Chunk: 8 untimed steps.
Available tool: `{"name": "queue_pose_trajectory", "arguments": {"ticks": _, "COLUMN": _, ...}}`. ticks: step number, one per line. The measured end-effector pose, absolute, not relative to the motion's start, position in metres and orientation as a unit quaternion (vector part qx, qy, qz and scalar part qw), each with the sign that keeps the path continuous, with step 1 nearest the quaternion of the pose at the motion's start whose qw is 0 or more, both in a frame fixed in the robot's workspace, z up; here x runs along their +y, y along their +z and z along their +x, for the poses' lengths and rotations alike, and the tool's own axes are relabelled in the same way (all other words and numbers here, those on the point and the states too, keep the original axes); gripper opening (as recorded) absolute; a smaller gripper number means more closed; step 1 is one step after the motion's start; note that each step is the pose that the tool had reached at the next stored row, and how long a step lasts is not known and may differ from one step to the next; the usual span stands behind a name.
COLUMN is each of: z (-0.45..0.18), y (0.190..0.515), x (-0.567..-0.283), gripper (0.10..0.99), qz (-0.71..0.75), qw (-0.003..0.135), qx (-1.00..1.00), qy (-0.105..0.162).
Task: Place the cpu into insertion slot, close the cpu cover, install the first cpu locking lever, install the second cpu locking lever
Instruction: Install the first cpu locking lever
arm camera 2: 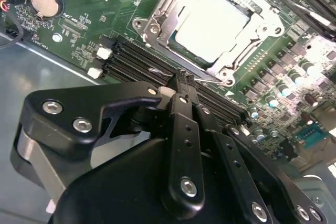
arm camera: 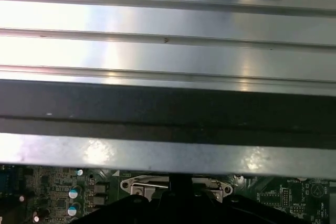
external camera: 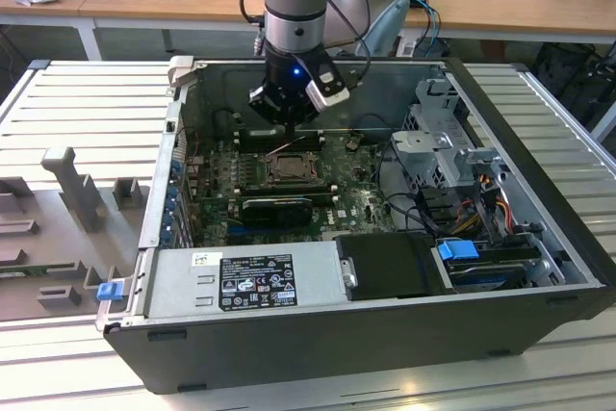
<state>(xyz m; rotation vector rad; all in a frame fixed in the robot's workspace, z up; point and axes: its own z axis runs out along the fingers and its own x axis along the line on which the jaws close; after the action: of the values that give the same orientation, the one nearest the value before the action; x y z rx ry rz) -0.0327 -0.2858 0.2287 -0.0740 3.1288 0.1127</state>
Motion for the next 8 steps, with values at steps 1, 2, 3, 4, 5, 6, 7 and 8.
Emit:
{"name": "queue_pose_trajectory", "arguments": {"ticks": 1, "z": -0.0319, "y": 0.2271, "x": -0.2850, "gripper": 0.106, "qz": -0.026, "qw": 0.005, "qx": 0.999, "qy": 0.036}}
{"name": "queue_pose_trajectory", "arguments": {"ticks": 2, "z": -0.0313, "y": 0.2264, "x": -0.2846, "gripper": 0.106, "qz": -0.028, "qw": 0.005, "qx": 0.999, "qy": 0.036}}
{"name": "queue_pose_trajectory", "arguments": {"ticks": 3, "z": -0.0307, "y": 0.2258, "x": -0.2843, "gripper": 0.106, "qz": -0.030, "qw": 0.005, "qx": 0.999, "qy": 0.036}}
{"name": "queue_pose_trajectory", "arguments": {"ticks": 4, "z": -0.0296, "y": 0.2249, "x": -0.2839, "gripper": 0.106, "qz": -0.032, "qw": 0.005, "qx": 0.999, "qy": 0.036}}
{"name": "queue_pose_trajectory", "arguments": {"ticks": 5, "z": -0.0290, "y": 0.2242, "x": -0.2836, "gripper": 0.106, "qz": -0.033, "qw": 0.005, "qx": 0.999, "qy": 0.036}}
{"name": "queue_pose_trajectory", "arguments": {"ticks": 6, "z": -0.0278, "y": 0.2231, "x": -0.2832, "gripper": 0.106, "qz": -0.034, "qw": 0.005, "qx": 0.999, "qy": 0.036}}
{"name": "queue_pose_trajectory", "arguments": {"ticks": 7, "z": -0.0271, "y": 0.2221, "x": -0.2828, "gripper": 0.106, "qz": -0.036, "qw": 0.005, "qx": 0.999, "qy": 0.036}}
{"name": "queue_pose_trajectory", "arguments": {"ticks": 8, "z": -0.0265, "y": 0.2214, "x": -0.2825, "gripper": 0.106, "qz": -0.037, "qw": 0.004, "qx": 0.999, "qy": 0.036}}
